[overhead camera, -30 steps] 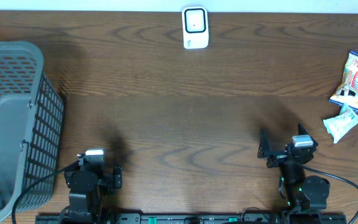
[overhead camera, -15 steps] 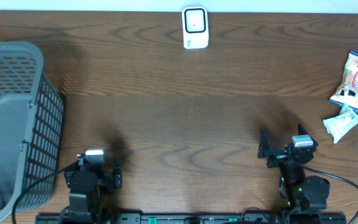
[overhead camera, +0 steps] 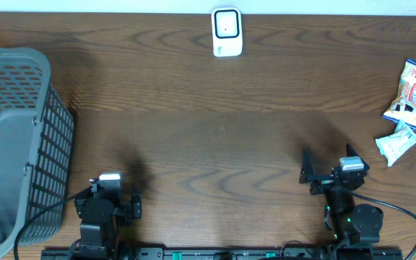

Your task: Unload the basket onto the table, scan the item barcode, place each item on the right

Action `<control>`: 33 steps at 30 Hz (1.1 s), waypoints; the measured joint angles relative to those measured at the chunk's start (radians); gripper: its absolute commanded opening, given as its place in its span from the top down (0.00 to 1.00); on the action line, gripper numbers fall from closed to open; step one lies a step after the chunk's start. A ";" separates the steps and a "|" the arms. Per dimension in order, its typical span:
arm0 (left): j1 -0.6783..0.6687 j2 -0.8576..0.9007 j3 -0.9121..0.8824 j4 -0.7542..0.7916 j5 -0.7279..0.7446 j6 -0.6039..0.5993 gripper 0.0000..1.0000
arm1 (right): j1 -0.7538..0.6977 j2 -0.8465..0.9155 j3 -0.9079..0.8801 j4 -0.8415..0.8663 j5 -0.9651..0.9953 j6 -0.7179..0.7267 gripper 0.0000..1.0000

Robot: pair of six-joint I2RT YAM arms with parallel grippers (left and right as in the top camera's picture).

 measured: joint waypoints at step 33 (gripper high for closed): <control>0.053 0.000 -0.198 0.754 0.091 -0.008 0.02 | 0.000 0.000 0.000 0.000 0.000 0.000 0.01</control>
